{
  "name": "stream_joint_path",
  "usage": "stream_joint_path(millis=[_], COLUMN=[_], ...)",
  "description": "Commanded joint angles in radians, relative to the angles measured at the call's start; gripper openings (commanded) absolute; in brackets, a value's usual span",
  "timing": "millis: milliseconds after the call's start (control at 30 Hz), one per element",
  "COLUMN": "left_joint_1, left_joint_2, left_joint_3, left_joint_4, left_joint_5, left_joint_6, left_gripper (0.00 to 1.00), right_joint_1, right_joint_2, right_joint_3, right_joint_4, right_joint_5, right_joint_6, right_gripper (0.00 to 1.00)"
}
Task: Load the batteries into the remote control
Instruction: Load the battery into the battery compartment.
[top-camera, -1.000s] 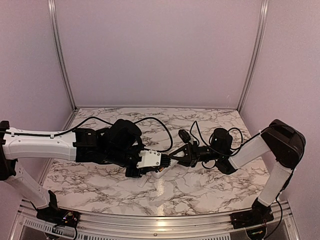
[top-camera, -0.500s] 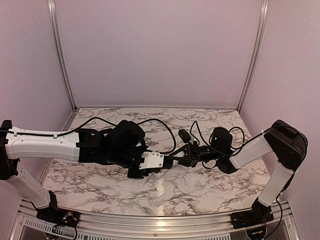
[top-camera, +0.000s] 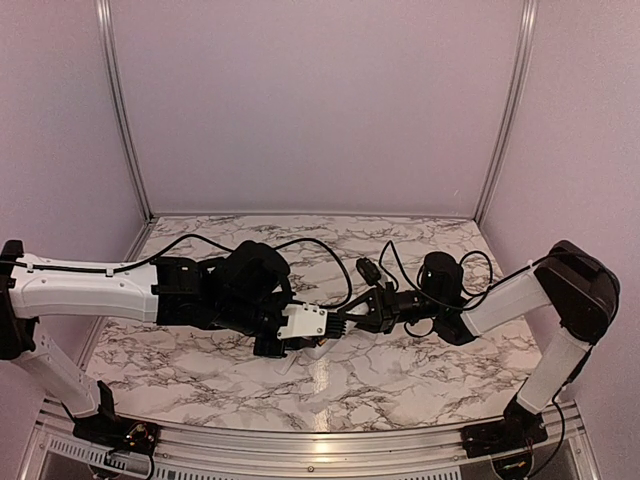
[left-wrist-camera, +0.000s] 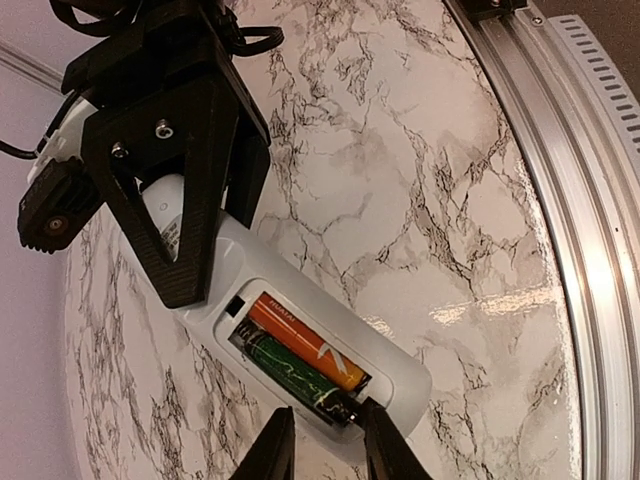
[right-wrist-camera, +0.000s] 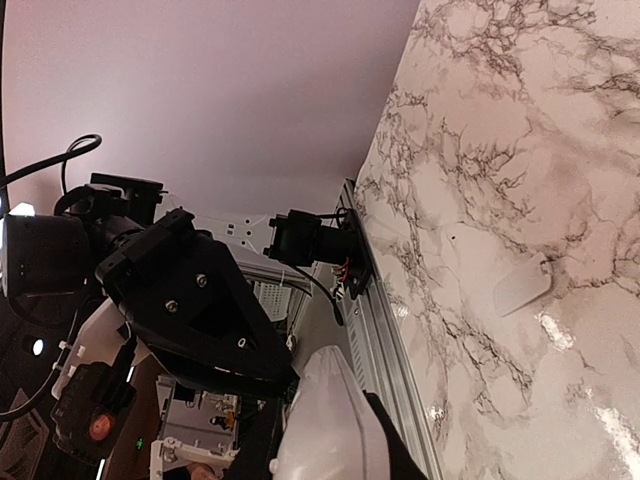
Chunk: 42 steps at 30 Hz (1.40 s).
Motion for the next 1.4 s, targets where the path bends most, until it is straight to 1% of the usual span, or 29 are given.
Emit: stream_joint_path(millis=[0, 200, 467, 1067, 1367], left_joint_1=[-0.005, -0.018, -0.025, -0.030, -0.030], left_joint_2=[-0.044, -0.065, -0.040, 0.007, 0.034], left_joint_3=[-0.008, -0.020, -0.009, 0.007, 0.011], left_joint_4=[-0.031, -0.020, -0.026, -0.028, -0.049], left_joint_5=[-0.004, 0.023, 0.024, -0.022, -0.030], left_joint_6=[0.018, 0.046, 0.058, 0.049, 0.034], left_gripper=[0.26, 0.22, 0.19, 0.13, 0.09], right_joint_1=[0.010, 0.010, 0.010, 0.025, 0.025], right_joint_2=[-0.023, -0.015, -0.010, 0.007, -0.012], right_joint_3=[0.032, 0.036, 0.037, 0.031, 0.031], right_joint_4=[0.004, 0.001, 0.014, 0.068, 0.083], right_joint_5=[0.001, 0.001, -0.003, -0.008, -0.015], right_joint_6=[-0.018, -0.021, -0.009, 0.020, 0.026], right_gripper=[0.00, 0.00, 0.00, 0.00, 0.00])
